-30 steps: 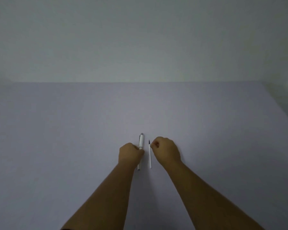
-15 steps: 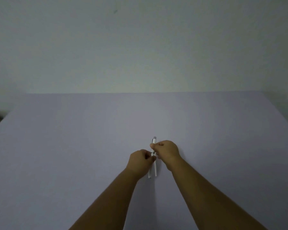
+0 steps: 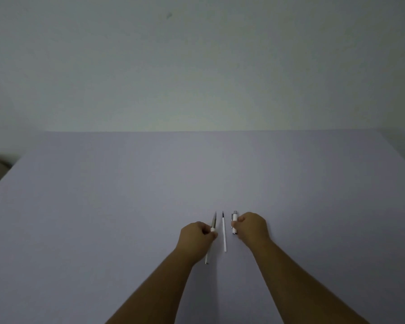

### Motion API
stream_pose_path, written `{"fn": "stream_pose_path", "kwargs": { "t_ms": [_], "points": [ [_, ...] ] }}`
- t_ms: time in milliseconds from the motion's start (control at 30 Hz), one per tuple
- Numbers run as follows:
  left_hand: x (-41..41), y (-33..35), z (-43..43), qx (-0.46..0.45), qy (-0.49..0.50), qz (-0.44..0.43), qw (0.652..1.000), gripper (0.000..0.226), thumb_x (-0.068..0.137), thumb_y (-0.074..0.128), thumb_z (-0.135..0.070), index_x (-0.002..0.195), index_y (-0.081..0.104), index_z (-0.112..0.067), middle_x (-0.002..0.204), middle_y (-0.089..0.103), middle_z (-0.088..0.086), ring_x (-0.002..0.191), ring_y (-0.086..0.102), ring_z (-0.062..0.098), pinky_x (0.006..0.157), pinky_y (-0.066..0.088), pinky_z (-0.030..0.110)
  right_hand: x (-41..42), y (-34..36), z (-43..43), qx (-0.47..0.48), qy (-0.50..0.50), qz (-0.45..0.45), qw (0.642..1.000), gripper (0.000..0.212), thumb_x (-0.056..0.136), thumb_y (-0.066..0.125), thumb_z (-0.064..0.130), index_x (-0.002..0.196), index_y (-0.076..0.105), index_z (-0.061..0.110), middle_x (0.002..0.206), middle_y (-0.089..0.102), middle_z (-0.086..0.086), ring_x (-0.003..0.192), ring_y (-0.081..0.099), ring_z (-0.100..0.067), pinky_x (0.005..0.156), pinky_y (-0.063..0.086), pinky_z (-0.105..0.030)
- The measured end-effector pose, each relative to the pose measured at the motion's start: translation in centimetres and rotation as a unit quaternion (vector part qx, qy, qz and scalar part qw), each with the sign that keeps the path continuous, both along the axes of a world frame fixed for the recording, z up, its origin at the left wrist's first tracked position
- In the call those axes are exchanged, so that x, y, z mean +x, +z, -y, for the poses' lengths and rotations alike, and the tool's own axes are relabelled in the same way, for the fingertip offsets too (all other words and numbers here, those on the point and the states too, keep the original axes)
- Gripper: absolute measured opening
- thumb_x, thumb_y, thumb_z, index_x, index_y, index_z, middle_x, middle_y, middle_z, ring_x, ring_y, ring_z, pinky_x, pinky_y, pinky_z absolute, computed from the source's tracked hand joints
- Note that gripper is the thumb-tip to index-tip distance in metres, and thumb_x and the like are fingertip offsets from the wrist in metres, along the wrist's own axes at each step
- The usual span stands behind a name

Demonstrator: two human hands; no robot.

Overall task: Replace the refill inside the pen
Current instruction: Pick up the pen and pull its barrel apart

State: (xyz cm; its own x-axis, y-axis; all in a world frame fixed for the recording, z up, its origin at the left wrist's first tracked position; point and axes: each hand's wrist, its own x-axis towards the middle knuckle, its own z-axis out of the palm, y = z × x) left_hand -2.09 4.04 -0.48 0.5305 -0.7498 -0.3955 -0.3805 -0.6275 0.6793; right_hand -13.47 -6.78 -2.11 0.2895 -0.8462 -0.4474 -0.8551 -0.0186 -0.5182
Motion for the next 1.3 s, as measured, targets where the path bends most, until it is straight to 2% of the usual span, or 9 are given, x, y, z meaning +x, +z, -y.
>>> {"fn": "stream_pose_path", "kwargs": {
  "t_ms": [300,433,500,567,667,800,967,1100,1300],
  "points": [
    [0.2,-0.4,0.0,0.001,-0.004,0.015,1.0,0.021,0.087,0.06,-0.031,0.096,0.068,-0.014,0.08,0.059,-0.006,0.075,0.054,0.009,0.066,0.04,0.017,0.0,0.0,-0.3,0.003,-0.017,0.011,1.0,0.034,0.089,0.058,0.028,0.076,0.073,0.001,0.075,0.074,-0.013,0.065,0.062,-0.023,0.06,0.045,-0.027],
    [0.4,-0.1,0.0,0.0,-0.016,0.03,0.999,0.02,0.088,0.059,-0.031,0.095,0.066,-0.014,0.077,0.058,-0.006,0.073,0.053,0.009,0.062,0.039,0.017,-0.1,0.8,-0.4,-0.006,-0.065,0.062,0.996,0.042,0.088,0.06,0.035,0.053,0.049,0.014,0.049,0.045,0.003,0.048,0.046,-0.013,0.045,0.033,-0.022],
    [0.3,0.2,0.3,-0.003,-0.024,0.041,0.999,0.021,0.089,0.057,-0.031,0.096,0.065,-0.013,0.077,0.058,-0.005,0.07,0.053,0.01,0.063,0.041,0.018,0.2,1.8,-0.6,0.041,-0.111,0.174,0.978,0.042,0.083,0.063,0.044,0.057,0.048,0.014,0.055,0.048,0.002,0.05,0.045,-0.012,0.048,0.037,-0.022],
    [-0.1,0.6,0.6,-0.01,-0.033,0.049,0.998,0.02,0.091,0.056,-0.031,0.096,0.064,-0.014,0.074,0.057,-0.005,0.062,0.052,0.006,0.052,0.041,0.015,0.7,3.0,-1.2,0.121,-0.112,0.243,0.956,0.04,0.078,0.067,0.049,0.063,0.056,0.014,0.062,0.056,0.0,0.058,0.051,-0.015,0.054,0.044,-0.024],
    [-0.5,1.4,0.9,-0.025,-0.053,0.071,0.996,0.022,0.092,0.053,-0.03,0.098,0.063,-0.011,0.069,0.054,-0.007,0.058,0.047,0.004,0.049,0.036,0.012,0.9,3.9,-1.7,0.133,-0.069,0.252,0.956,0.027,0.077,0.072,0.04,0.062,0.06,0.02,0.065,0.059,0.003,0.063,0.053,-0.012,0.061,0.043,-0.027],
    [-0.1,2.7,0.8,-0.048,-0.062,0.042,0.996,0.02,0.092,0.053,-0.025,0.096,0.068,-0.012,0.083,0.063,0.0,0.064,0.052,0.007,0.048,0.039,0.01,0.6,5.0,-1.3,0.122,-0.044,0.28,0.951,0.02,0.082,0.069,0.029,0.068,0.063,0.015,0.067,0.059,0.0,0.065,0.052,-0.015,0.062,0.045,-0.03],
    [0.6,3.7,0.0,-0.065,-0.079,-0.033,0.994,0.021,0.091,0.054,-0.026,0.087,0.071,-0.014,0.085,0.069,0.003,0.074,0.058,0.016,0.063,0.044,0.021,-0.3,5.8,-1.3,0.186,-0.013,0.369,0.911,0.01,0.088,0.062,0.017,0.083,0.07,0.013,0.08,0.068,-0.003,0.073,0.059,-0.014,0.068,0.049,-0.024],
    [0.9,3.7,-0.3,-0.036,-0.144,0.081,0.986,0.022,0.093,0.051,-0.029,0.092,0.068,-0.015,0.07,0.057,-0.007,0.059,0.047,0.007,0.053,0.033,0.017,-0.8,6.1,-1.1,0.185,-0.002,0.293,0.938,0.023,0.082,0.069,0.033,0.076,0.067,0.011,0.07,0.066,-0.003,0.064,0.057,-0.015,0.063,0.051,-0.027],
    [0.6,4.1,-0.7,-0.028,-0.169,0.118,0.978,0.022,0.093,0.051,-0.027,0.097,0.069,-0.014,0.077,0.059,-0.002,0.067,0.049,0.013,0.054,0.033,0.019,-1.4,6.8,-1.2,0.183,0.052,0.277,0.942,0.014,0.081,0.063,0.003,0.077,0.069,0.014,0.075,0.066,-0.004,0.068,0.059,-0.016,0.076,0.052,-0.034]
  ]
}}
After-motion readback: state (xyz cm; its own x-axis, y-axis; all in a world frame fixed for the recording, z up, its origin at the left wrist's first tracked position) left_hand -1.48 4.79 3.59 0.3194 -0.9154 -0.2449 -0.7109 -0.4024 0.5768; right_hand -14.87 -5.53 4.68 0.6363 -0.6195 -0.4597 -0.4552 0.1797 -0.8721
